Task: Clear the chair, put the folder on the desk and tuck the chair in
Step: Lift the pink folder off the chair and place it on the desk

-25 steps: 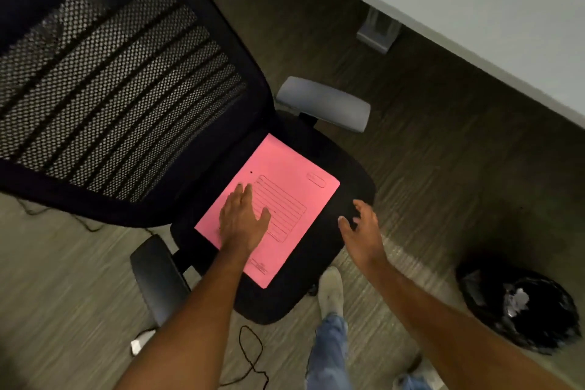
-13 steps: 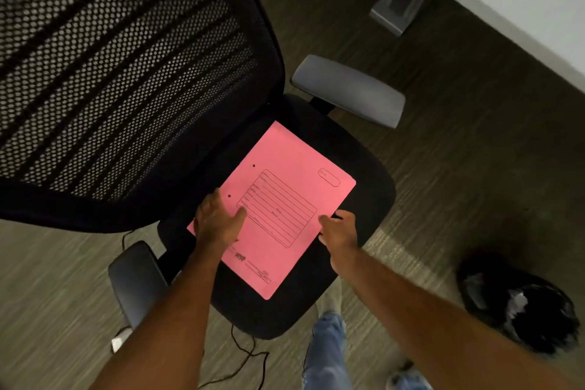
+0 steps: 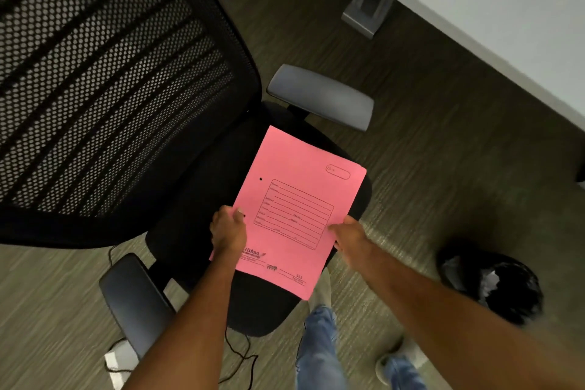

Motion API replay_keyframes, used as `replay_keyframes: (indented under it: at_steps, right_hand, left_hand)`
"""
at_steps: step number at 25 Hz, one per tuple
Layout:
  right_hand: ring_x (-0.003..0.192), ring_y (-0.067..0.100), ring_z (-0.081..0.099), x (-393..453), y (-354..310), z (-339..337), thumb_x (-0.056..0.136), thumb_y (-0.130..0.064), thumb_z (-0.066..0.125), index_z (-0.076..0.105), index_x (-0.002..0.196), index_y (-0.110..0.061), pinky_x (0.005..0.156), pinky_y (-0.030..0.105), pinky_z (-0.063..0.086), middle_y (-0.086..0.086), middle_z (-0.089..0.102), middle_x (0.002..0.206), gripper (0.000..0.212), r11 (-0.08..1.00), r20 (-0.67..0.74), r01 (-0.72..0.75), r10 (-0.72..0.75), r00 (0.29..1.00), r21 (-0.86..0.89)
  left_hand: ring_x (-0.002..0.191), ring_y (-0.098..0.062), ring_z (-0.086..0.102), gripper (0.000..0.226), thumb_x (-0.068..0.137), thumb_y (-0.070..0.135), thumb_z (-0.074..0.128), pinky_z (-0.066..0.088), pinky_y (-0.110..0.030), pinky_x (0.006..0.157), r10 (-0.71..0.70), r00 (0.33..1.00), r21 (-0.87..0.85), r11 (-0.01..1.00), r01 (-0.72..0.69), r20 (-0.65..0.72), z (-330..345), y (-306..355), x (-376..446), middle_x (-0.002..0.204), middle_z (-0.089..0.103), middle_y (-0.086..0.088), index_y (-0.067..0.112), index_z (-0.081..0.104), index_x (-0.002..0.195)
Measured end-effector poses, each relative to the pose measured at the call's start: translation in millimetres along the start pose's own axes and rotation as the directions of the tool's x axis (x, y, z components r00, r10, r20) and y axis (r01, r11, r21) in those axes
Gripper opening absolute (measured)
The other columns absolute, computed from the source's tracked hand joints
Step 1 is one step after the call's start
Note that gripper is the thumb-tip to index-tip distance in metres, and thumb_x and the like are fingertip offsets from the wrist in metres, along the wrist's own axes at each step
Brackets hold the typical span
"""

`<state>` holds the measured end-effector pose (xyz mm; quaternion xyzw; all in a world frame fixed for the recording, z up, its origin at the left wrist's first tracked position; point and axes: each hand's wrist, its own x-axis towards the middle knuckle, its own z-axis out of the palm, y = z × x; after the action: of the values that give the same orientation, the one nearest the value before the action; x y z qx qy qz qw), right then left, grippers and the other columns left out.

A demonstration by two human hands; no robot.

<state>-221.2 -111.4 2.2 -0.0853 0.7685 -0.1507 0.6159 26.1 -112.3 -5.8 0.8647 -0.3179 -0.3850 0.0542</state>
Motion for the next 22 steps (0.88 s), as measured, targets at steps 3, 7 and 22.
replay_keyframes:
  at_steps: [3,7,22]
  right_hand:
    - [0.099,0.026,0.066,-11.3,1.8,-34.1,0.095,0.011,0.050,0.064,0.128,-0.006,0.070,0.026,0.053,0.015,0.071,0.121,0.039,0.999,-0.040,-0.003,0.005,0.999,0.048]
    - [0.104,0.032,0.065,-39.4,-2.7,-87.6,0.093,0.017,0.046,0.062,0.131,0.002,0.081,0.031,0.057,0.020,0.068,0.127,0.044,0.993,-0.109,0.025,-0.013,0.994,0.118]
    - [0.097,0.035,0.074,-165.2,-135.8,-277.2,0.097,-0.008,0.059,0.063,0.116,-0.007,0.081,0.050,0.063,0.015,0.075,0.108,0.020,0.872,-0.274,0.367,-0.284,0.919,0.326]
  left_hand:
    - [0.104,-0.028,0.060,0.029,0.106,0.031,0.043,0.054,-0.040,0.078,0.063,0.996,-0.064,0.996,-0.058,0.065,5.3,16.1,-31.5,0.123,0.059,-0.015,0.008,0.056,0.117]
    - [0.079,-0.013,0.056,0.023,0.107,0.031,0.040,0.038,-0.020,0.053,0.149,0.974,-0.081,0.987,-0.136,0.171,7.6,55.4,-85.7,0.107,0.060,-0.008,0.012,0.052,0.111]
    - [0.077,-0.013,0.061,0.022,0.104,0.029,0.041,0.045,-0.029,0.058,0.487,0.830,-0.226,0.871,-0.437,0.271,-16.2,308.2,-206.2,0.094,0.065,-0.005,0.016,0.058,0.103]
